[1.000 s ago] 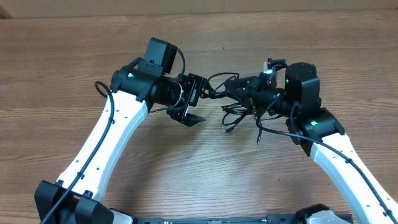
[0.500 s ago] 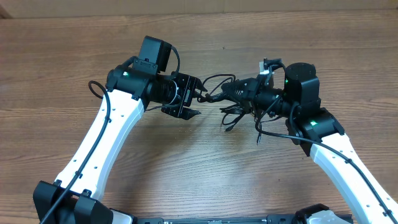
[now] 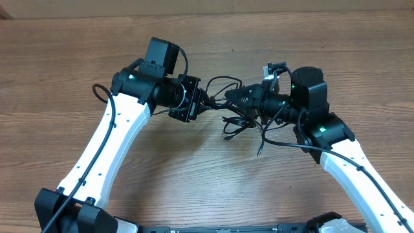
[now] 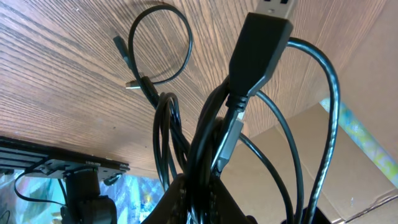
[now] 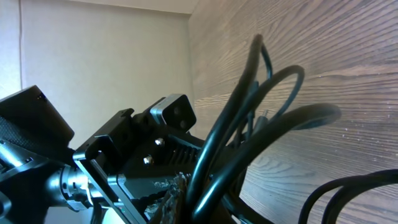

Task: Untangle cables

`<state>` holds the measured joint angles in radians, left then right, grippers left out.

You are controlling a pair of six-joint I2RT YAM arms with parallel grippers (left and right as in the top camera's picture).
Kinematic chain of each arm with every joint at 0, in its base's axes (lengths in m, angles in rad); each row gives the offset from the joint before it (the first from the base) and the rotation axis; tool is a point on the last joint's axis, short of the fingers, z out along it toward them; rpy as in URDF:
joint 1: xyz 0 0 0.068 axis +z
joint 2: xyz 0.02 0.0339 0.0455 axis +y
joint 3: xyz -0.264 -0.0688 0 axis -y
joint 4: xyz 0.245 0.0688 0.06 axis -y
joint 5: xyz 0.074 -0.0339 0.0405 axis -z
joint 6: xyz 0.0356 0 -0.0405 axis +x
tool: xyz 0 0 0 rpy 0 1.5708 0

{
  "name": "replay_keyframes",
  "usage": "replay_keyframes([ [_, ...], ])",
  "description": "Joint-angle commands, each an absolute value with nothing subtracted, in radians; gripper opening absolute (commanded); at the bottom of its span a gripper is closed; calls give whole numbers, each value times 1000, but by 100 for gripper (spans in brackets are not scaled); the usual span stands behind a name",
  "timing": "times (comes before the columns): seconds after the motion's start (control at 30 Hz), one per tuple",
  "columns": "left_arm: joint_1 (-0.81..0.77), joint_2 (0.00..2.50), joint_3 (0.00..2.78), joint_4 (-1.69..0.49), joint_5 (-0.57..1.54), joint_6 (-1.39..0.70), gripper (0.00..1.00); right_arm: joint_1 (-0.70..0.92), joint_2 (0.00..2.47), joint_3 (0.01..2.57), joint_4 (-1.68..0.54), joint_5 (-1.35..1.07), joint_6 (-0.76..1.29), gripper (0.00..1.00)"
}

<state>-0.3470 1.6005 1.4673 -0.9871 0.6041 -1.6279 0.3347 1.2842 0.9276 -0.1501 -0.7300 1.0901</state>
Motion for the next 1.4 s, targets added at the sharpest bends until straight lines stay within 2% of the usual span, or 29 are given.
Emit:
replay_keyframes([
  [0.0, -344, 1595, 1495, -988, 595, -1631, 11, 339, 1283, 944, -172, -734, 1037, 4],
  [0.17, -297, 1595, 1495, -992, 596, -1631, 15, 338, 1283, 944, -289, -735, 908, 4],
  [0.23, -273, 1595, 1495, -991, 597, -1631, 27, 339, 1283, 944, -356, -734, 855, 4],
  [0.27, -264, 1595, 1495, -991, 604, -1631, 30, 339, 1283, 944, -384, -734, 835, 4],
  [0.4, -255, 1595, 1495, -991, 622, -1631, 32, 339, 1283, 944, -414, -719, 809, 4],
  [0.47, -256, 1595, 1495, -991, 622, -1625, 36, 339, 1283, 944, -414, -719, 809, 4],
  [0.53, -257, 1595, 1495, -991, 622, -1596, 44, 338, 1283, 944, -412, -720, 809, 4],
  [0.63, -259, 1595, 1495, -999, 622, -1542, 64, 339, 1283, 944, -392, -720, 810, 4],
  [0.7, -265, 1595, 1495, -1018, 625, -1525, 67, 339, 1283, 944, -367, -725, 810, 4],
  [0.8, -279, 1595, 1495, -1048, 644, -1525, 82, 339, 1283, 944, -313, -751, 828, 4],
  [0.83, -285, 1595, 1495, -1048, 654, -1522, 83, 339, 1283, 944, -287, -759, 846, 4],
  [0.87, -290, 1595, 1495, -1047, 660, -1523, 83, 339, 1283, 944, -268, -765, 854, 4],
  [1.0, -310, 1595, 1495, -1043, 680, -1526, 70, 339, 1283, 944, -212, -791, 868, 4],
  [1.1, -315, 1595, 1495, -1042, 680, -1526, 56, 339, 1283, 944, -179, -827, 867, 4],
  [1.37, -315, 1595, 1495, -1042, 681, -1526, 49, 339, 1283, 944, -129, -870, 867, 4],
])
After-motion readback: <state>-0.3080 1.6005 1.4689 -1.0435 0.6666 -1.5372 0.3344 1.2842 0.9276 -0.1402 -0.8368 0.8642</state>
